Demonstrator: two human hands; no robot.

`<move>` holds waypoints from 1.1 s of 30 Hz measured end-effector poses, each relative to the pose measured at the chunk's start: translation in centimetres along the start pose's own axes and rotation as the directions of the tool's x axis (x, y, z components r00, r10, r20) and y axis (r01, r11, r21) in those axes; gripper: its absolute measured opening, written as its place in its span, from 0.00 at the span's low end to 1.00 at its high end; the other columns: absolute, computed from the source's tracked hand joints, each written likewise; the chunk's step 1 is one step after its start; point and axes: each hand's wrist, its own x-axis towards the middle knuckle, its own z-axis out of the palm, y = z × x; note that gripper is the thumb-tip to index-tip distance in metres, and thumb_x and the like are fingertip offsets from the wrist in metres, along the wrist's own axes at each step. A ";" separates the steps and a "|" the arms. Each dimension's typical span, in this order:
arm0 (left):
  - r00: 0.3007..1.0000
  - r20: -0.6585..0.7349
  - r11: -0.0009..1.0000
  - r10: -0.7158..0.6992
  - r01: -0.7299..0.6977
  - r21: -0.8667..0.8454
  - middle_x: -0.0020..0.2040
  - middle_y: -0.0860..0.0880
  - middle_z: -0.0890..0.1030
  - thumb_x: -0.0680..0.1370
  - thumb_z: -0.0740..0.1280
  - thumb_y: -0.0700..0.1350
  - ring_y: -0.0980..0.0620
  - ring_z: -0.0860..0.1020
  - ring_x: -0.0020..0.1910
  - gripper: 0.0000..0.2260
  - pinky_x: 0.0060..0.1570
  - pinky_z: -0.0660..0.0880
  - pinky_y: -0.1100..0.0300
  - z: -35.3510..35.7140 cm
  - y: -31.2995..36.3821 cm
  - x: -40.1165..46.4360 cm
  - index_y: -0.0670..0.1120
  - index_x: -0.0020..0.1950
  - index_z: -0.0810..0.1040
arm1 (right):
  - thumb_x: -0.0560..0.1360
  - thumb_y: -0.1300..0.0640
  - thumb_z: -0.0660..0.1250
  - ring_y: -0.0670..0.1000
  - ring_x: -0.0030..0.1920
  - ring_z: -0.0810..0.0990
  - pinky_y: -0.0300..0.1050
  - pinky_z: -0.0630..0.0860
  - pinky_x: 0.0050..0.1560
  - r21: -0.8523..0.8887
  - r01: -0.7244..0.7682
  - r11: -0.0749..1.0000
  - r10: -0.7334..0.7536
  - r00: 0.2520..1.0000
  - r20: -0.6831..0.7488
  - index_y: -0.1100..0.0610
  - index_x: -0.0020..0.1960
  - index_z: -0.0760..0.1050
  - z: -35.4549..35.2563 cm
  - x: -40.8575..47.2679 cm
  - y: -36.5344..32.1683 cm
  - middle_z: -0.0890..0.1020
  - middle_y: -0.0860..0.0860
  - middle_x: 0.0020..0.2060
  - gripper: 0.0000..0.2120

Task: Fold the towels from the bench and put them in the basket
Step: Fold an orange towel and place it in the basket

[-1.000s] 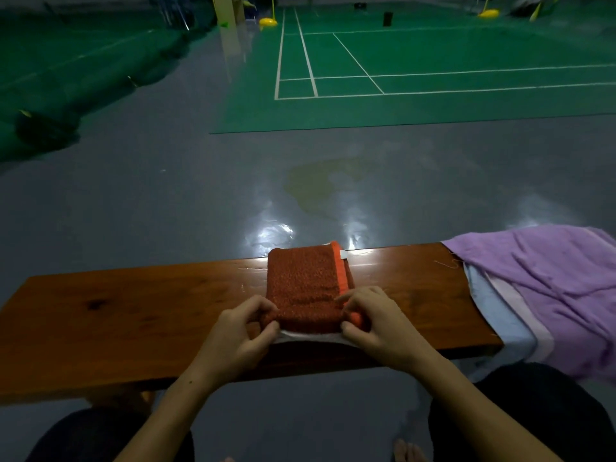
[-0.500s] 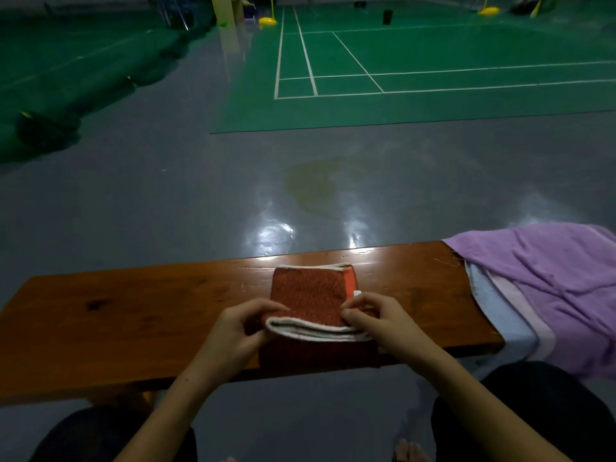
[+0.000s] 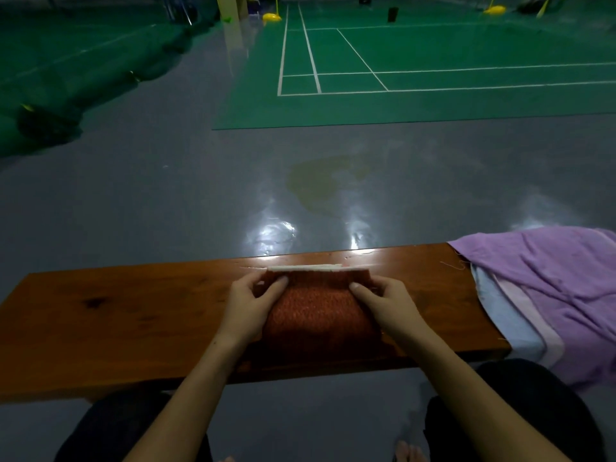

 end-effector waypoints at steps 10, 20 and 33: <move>0.992 -0.125 0.944 0.015 0.027 0.328 0.45 0.53 0.86 0.77 0.77 0.43 0.55 0.84 0.45 0.06 0.46 0.81 0.58 2.0 -3.6 3.1 0.51 0.49 0.82 | 0.78 0.34 0.67 0.49 0.42 0.83 0.49 0.80 0.45 -0.590 -0.070 0.804 -0.167 0.926 -0.338 0.50 0.41 0.81 1.3 3.5 2.7 0.84 0.44 0.38 0.21; 0.985 -0.146 0.924 0.097 -0.034 0.381 0.46 0.53 0.85 0.81 0.72 0.45 0.50 0.83 0.49 0.04 0.50 0.78 0.52 2.3 -4.4 2.8 0.54 0.48 0.80 | 0.74 0.29 0.66 0.42 0.43 0.83 0.51 0.82 0.47 -0.558 -0.032 0.829 -0.138 0.956 -0.259 0.46 0.47 0.83 0.5 3.5 2.6 0.84 0.39 0.41 0.21; 0.946 -0.242 0.741 0.217 0.002 0.672 0.55 0.49 0.81 0.80 0.71 0.50 0.46 0.81 0.53 0.10 0.46 0.76 0.53 2.5 -1.0 0.9 0.48 0.59 0.78 | 0.82 0.46 0.68 0.49 0.56 0.80 0.49 0.82 0.51 -0.728 0.197 0.656 -0.559 0.776 -0.293 0.50 0.66 0.75 1.2 2.2 1.6 0.80 0.49 0.59 0.15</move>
